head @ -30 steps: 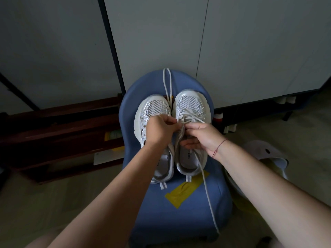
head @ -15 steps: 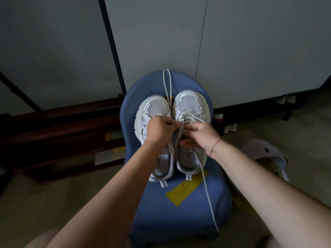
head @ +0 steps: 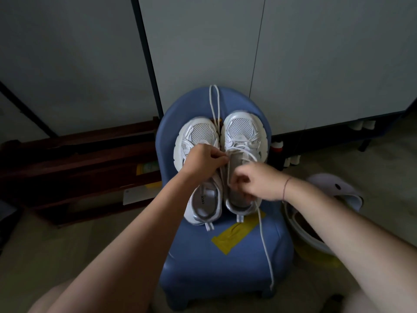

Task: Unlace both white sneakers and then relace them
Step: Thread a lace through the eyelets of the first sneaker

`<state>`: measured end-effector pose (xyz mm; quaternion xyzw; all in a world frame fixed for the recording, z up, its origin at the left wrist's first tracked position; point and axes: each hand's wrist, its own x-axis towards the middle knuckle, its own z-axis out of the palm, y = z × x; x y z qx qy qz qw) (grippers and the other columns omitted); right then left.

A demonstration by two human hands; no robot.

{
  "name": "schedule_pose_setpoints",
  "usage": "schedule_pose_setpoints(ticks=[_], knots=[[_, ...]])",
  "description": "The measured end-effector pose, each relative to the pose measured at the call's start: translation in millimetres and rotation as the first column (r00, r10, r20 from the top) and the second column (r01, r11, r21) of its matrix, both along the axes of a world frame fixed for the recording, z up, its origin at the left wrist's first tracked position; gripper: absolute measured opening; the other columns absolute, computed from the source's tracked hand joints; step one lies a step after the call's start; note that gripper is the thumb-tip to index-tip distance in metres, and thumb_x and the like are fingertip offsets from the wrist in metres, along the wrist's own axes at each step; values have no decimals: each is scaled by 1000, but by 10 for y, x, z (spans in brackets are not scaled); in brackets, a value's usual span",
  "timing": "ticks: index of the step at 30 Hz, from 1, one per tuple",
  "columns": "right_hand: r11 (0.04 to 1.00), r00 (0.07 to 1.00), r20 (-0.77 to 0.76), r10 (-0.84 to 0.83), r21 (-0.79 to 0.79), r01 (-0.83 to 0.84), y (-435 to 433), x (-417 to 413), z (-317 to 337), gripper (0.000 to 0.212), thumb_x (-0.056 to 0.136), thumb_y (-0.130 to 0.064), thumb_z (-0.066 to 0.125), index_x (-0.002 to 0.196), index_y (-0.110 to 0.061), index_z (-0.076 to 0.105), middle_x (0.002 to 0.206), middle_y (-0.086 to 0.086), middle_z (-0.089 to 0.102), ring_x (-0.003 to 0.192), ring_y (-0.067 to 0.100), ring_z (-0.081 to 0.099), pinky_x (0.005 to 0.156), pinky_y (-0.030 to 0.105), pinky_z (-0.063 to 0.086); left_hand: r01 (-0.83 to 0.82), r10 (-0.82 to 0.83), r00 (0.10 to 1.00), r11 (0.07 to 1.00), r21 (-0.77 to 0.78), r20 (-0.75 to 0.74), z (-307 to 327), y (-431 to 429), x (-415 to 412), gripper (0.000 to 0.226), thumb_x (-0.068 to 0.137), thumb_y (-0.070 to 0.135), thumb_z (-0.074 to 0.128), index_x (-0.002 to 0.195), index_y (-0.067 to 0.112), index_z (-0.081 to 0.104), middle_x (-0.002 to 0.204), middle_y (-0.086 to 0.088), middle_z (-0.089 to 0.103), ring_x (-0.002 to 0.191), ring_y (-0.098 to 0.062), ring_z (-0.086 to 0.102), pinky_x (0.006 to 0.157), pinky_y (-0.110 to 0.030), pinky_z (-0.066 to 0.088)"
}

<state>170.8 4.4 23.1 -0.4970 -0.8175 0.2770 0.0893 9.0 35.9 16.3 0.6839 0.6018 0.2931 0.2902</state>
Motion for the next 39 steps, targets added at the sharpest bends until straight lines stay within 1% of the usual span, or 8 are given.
schedule_pose_setpoints(ticks=[5, 10, 15, 23, 27, 32, 36, 39], knots=[[846, 938, 153, 310, -495, -199, -459, -42, 114, 7, 91, -13, 57, 93, -9, 63, 70, 2, 63, 53, 9, 60, 57, 22, 51, -14, 19, 996, 998, -61, 85, 7, 7, 2, 11, 87, 15, 71, 93, 8, 77, 80, -10, 68, 73, -16, 55, 69, -27, 46], [973, 994, -47, -97, -214, 85, -253, 30, -31, 7, 93, -15, 57, 90, -10, 61, 67, 11, 65, 43, 10, 58, 43, 18, 44, -28, 32, 995, 999, -47, 93, -1, 17, 14, 11, 87, 13, 70, 93, 7, 77, 79, -12, 67, 73, -16, 56, 72, -31, 50], [901, 852, -326, -410, 2, 435, 72, -74, -194, 13, 93, -14, 52, 97, -4, 60, 79, 15, 70, 60, 28, 66, 56, 27, 52, -18, 21, 996, 999, -38, 92, -6, 19, 12, 12, 87, 12, 69, 95, 5, 77, 78, -8, 65, 74, -14, 55, 59, -19, 41], [832, 693, -461, -554, -328, 447, 180, -247, -219, 28, 92, -6, 54, 64, -10, 57, 48, 5, 57, 29, 8, 47, 34, 16, 38, -18, 21, 995, 999, -32, 98, -8, 15, 7, 10, 87, 13, 69, 91, 8, 77, 75, -7, 65, 71, -11, 54, 57, -17, 39], [835, 859, -313, -406, -509, 209, 45, -140, -72, 23, 89, -2, 58, 67, -9, 57, 40, -2, 54, 29, 2, 39, 32, 12, 30, -24, 30, 991, 999, -49, 127, -12, 18, 11, 11, 87, 12, 70, 92, 5, 77, 69, -4, 62, 65, -11, 51, 59, -21, 40], [614, 985, -162, 60, -772, -164, -298, -16, 62, 14, 89, -15, 62, 75, -13, 66, 57, -2, 60, 41, 2, 46, 44, 11, 37, -27, 39, 988, 996, -83, 149, -17, 35, 6, 11, 86, 11, 70, 92, 3, 76, 76, -12, 64, 70, -18, 54, 72, -33, 50], [748, 987, -105, -125, -663, 24, -314, 0, 58, 17, 92, -19, 59, 79, -10, 62, 56, 1, 60, 39, 4, 52, 41, 15, 42, -35, 44, 989, 997, -62, 144, -17, 21, 16, 10, 86, 10, 70, 93, 6, 77, 74, -10, 64, 68, -16, 54, 73, -32, 50], [856, 853, -312, -419, -449, 256, -222, -2, 30, 21, 96, -14, 52, 76, -7, 55, 57, 7, 57, 36, 6, 52, 37, 16, 42, -30, 36, 991, 998, -51, 131, -15, 11, 21, 11, 87, 11, 69, 94, 6, 76, 71, -8, 61, 61, -12, 50, 67, -26, 44]])
